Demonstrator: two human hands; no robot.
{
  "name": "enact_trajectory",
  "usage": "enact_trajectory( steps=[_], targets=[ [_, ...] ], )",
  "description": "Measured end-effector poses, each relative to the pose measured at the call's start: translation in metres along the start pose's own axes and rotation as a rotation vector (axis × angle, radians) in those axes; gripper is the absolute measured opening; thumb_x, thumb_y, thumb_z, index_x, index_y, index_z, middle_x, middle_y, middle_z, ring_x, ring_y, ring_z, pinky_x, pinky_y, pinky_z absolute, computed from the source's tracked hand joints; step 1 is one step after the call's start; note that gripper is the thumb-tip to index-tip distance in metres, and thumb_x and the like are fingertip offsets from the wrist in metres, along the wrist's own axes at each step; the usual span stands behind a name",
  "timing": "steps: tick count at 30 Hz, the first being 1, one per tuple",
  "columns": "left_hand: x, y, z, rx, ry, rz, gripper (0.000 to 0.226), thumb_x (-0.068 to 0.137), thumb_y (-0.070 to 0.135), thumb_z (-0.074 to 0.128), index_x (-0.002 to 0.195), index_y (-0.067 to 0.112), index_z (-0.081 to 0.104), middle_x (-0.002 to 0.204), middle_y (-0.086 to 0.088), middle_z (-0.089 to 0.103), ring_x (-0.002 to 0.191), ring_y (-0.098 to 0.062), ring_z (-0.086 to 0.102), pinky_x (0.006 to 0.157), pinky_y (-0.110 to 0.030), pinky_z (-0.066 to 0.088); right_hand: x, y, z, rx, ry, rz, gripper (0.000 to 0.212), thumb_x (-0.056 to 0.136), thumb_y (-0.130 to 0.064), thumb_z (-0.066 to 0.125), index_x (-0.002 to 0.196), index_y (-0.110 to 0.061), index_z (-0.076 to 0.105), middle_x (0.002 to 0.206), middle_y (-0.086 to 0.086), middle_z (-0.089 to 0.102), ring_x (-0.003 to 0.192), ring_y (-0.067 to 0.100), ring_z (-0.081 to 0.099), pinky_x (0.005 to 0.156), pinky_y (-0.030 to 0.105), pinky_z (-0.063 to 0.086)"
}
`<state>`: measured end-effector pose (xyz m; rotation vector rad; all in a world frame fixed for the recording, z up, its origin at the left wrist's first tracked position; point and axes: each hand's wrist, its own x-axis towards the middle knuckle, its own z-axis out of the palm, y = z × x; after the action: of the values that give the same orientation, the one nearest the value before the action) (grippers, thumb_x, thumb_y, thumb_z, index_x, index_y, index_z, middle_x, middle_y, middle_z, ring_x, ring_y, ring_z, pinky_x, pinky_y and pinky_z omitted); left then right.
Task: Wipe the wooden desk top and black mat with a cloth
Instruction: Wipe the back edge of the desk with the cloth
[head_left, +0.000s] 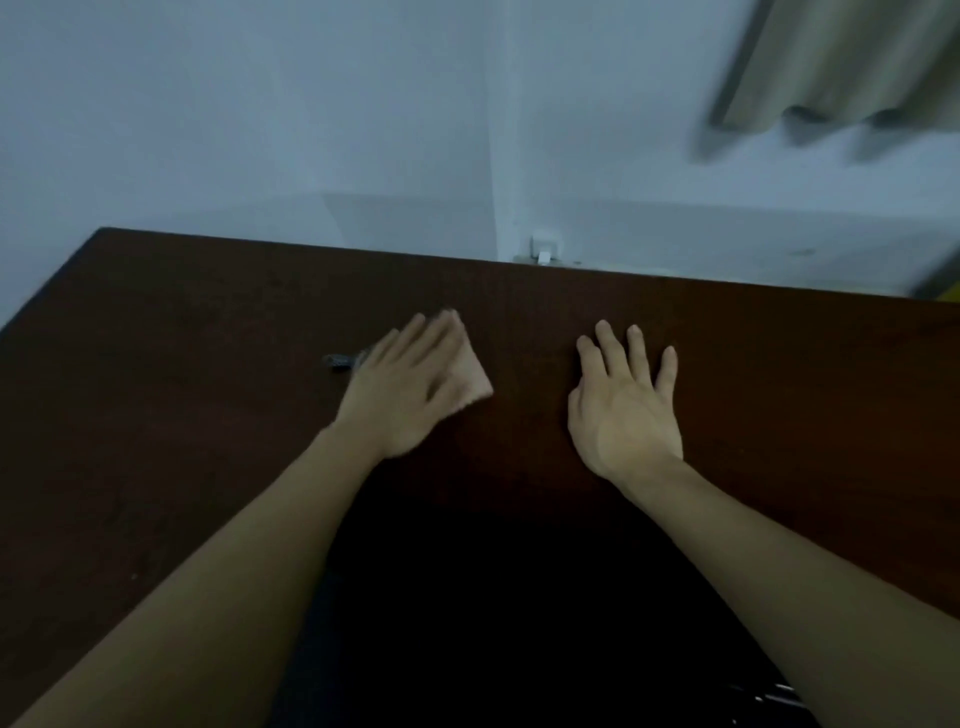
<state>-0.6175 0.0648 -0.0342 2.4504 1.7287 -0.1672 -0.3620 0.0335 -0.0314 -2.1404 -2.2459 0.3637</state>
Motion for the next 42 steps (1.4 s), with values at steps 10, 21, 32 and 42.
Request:
enact_trajectory(
  steps=[10,21,32,42],
  targets=[
    [-0.036,0.059,0.002,-0.141,-0.010,-0.107,0.063,0.106,0.047,0.015,0.160,0.023,-0.008,0.166,0.004,-0.017,0.154,-0.018,-0.014,0.121,-0.036,-0.009,0.001,-0.002,0.000,0.018,0.007,0.005,0.058,0.105,-0.032,0.026,0.160,-0.019,0.017,0.170,0.004,0.003,0.156,0.032,-0.008,0.123,0.060,-0.003],
    [-0.004,-0.021,0.003,-0.018,0.032,-0.067,0.064,0.104,0.055,0.012,0.160,0.030,-0.009,0.166,0.010,-0.016,0.154,-0.014,-0.011,0.125,-0.039,-0.001,0.001,-0.002,0.006,0.028,0.055,0.031,0.057,0.104,-0.032,0.025,0.160,-0.022,0.021,0.170,0.002,0.008,0.157,0.028,-0.005,0.125,0.056,-0.003],
    [-0.026,-0.028,-0.002,-0.037,-0.014,0.195,0.062,0.107,0.047,0.018,0.161,0.024,0.000,0.168,0.006,-0.013,0.154,-0.018,-0.012,0.126,-0.039,-0.002,0.006,-0.007,-0.008,-0.002,-0.046,0.087,0.055,0.104,-0.033,0.028,0.159,-0.028,0.022,0.170,-0.002,0.009,0.157,0.024,0.000,0.126,0.051,0.002],
    [-0.050,-0.100,0.001,-0.047,-0.046,0.346,0.064,0.105,0.055,0.024,0.160,0.034,-0.003,0.166,0.017,-0.015,0.152,-0.007,-0.018,0.123,-0.031,-0.006,0.028,-0.130,0.002,0.174,-0.076,0.046,0.056,0.106,-0.040,0.034,0.159,-0.030,0.022,0.170,-0.003,0.009,0.156,0.025,-0.004,0.124,0.058,-0.004]
  ],
)
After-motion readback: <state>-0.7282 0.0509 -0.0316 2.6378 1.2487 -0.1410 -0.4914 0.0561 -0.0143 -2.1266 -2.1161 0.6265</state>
